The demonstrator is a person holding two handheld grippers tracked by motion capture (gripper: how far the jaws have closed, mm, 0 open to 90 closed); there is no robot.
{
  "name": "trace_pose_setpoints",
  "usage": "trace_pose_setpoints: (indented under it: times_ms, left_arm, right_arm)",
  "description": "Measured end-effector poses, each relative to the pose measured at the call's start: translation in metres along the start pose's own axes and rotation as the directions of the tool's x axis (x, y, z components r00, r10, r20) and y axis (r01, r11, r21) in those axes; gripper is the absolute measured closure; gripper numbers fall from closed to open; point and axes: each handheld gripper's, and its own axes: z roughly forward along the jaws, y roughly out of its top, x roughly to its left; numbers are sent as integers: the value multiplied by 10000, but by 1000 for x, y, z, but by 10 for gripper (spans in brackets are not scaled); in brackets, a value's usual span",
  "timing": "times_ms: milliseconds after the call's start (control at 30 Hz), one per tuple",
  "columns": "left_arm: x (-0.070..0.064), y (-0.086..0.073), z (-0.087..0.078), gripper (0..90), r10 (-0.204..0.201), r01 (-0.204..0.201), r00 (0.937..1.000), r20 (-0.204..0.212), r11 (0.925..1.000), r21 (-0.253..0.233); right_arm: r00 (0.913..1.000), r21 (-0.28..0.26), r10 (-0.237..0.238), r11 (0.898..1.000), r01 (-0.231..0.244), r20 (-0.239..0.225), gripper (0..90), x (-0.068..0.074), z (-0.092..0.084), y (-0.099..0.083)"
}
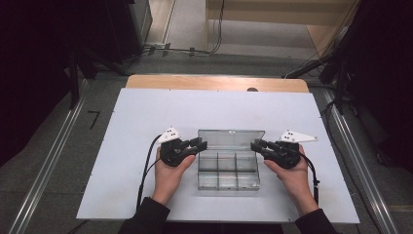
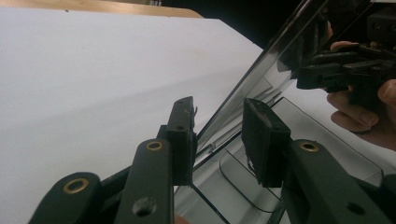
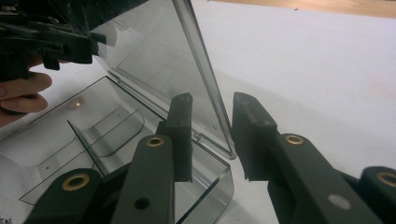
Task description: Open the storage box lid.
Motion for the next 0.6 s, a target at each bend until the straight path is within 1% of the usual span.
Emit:
trace_pose_setpoints:
  times_ms: [167,300,367,433,500,600]
  left_arm:
    - [-1,0,1,665,-18,17,9999,-123,10000,-90]
    - [2,0,3,679,-124,123,9999,-85,9998,-155]
    - [3,0,5,692,-115,113,9999,-99,9998,-160]
    - [5,0,6,702,-182,180,9998,-126,9997,-181]
    - [6,-1,7,705,-198,196,9998,-99,9997,-159]
    - [5,-1,8,707,-176,173,9997,-151,9997,-147]
  right_arm:
    - [9999,-40,-70,10000,70,105,689,0,0,-1]
    - [10000,-112,-5,9999,6,94,699,-2,2,-1]
    - [10000,-140,0,9999,1,73,712,-4,4,-1]
    - [9999,-157,102,9998,-102,-3,720,-6,5,-1]
    - [9999,-195,104,9998,-105,-68,725,-8,6,-1]
    - [10000,-228,75,9997,-75,1,725,-7,7,-2]
